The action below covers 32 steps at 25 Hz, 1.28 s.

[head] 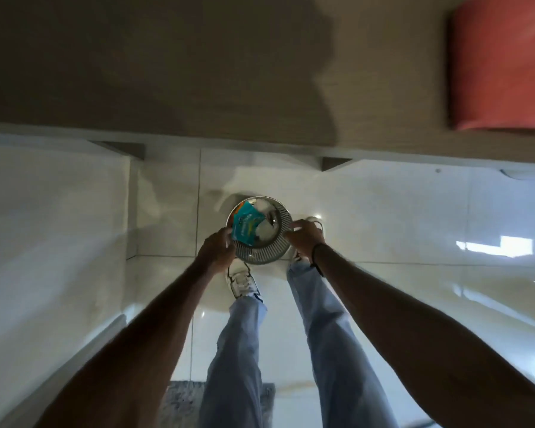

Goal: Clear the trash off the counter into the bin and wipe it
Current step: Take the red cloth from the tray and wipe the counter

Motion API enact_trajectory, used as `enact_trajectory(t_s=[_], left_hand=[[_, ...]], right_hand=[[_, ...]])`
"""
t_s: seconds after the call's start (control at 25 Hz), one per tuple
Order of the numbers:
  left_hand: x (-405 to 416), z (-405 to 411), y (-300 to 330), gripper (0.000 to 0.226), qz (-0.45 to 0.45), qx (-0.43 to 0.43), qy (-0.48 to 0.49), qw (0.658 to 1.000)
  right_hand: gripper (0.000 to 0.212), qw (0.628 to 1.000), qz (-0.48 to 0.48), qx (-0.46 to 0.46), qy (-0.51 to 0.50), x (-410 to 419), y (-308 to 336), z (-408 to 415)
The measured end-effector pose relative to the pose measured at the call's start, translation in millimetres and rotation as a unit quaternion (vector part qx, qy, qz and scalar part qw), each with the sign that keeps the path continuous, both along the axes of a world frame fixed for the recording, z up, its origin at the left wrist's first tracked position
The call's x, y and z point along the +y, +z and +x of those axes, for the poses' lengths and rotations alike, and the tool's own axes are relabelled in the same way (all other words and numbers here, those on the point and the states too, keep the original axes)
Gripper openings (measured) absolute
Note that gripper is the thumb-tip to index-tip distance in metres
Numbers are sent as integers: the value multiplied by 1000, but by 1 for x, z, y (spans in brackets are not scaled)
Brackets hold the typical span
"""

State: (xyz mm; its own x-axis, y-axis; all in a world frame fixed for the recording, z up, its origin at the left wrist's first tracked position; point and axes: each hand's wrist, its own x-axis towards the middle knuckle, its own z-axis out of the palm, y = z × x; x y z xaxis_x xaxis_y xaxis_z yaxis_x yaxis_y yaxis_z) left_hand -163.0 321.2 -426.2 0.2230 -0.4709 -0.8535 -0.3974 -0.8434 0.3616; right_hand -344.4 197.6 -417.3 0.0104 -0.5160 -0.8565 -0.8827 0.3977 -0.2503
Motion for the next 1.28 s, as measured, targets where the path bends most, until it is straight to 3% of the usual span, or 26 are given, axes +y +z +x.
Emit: enact_trajectory(t_s=[0.32,0.52,0.68,0.76,0.84,0.92,1.28], left_hand=[[-21,0,265,32,-232,-2,-42,972],[-86,-11,359,33,-327,14,-26,945],[-155,-29,384,37,-352,-14,-35,935],[-188,-42,383,30,-346,-43,-35,936],[-217,-60,379,29,-322,-70,-36,943],[-244,-82,375,31,-308,-72,-36,948],[-411,-150,372,29,-341,-61,9,938]], right_hand=[[21,989,-52,-117,-79,-10,252,-9],[17,969,-137,-174,-105,-42,341,-35],[18,937,-267,-151,-168,-84,369,-53],[35,916,-325,-113,-207,-110,374,-62],[59,926,-319,-73,-188,-133,370,-69],[68,949,-283,-47,-129,-157,360,-73],[41,931,-306,-137,-146,-313,354,-122]])
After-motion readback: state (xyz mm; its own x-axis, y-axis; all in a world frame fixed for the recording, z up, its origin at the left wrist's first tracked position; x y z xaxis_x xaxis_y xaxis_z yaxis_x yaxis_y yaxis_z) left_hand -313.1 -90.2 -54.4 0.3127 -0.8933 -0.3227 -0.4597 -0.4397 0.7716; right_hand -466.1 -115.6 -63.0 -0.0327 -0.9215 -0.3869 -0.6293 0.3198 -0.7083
